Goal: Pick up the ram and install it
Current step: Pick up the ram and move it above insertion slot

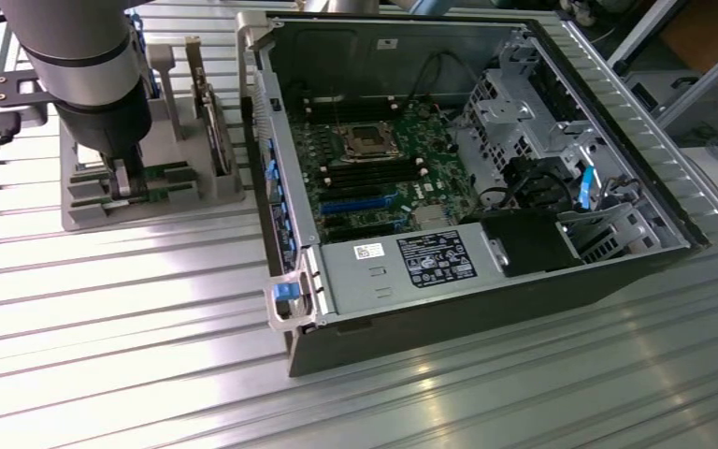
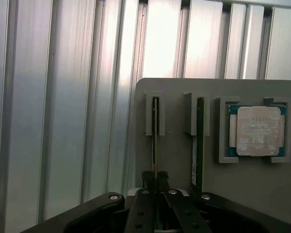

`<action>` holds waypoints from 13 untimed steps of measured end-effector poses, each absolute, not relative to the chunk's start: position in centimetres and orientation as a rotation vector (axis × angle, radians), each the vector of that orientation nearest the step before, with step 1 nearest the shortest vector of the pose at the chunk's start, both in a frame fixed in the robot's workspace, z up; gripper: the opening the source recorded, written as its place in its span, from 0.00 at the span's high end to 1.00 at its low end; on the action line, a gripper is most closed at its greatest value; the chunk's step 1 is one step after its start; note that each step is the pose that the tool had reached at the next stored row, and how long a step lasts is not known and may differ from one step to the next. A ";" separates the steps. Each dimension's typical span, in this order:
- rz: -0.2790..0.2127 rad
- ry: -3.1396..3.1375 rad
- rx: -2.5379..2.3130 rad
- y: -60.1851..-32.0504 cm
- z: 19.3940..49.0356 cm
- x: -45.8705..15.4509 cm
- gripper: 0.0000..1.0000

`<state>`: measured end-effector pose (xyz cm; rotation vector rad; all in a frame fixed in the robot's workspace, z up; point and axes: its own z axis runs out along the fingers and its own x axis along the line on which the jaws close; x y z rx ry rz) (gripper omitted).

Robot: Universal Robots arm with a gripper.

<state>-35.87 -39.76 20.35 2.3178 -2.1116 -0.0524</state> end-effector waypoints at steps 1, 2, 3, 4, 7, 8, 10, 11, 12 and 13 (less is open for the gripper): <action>-0.052 -2.112 2.318 -39.8 20.3 -35.9 0.87; -0.052 -2.112 2.318 -39.8 20.3 -35.9 0.87; -0.052 -2.112 2.318 -39.8 20.3 -35.9 0.87; -0.052 -2.112 2.318 -39.8 20.3 -35.9 0.87; -0.052 -2.112 2.318 -39.8 20.7 -35.9 0.87; -0.052 -2.112 2.318 -39.8 20.9 -35.9 0.87; -0.052 -2.112 2.318 -39.8 21.2 -35.9 0.87; -0.052 -2.112 2.318 -39.8 21.3 -35.9 0.87; -0.052 -2.112 2.318 -39.8 21.4 -35.9 0.87; -0.052 -2.112 2.318 -39.8 21.6 -35.9 0.87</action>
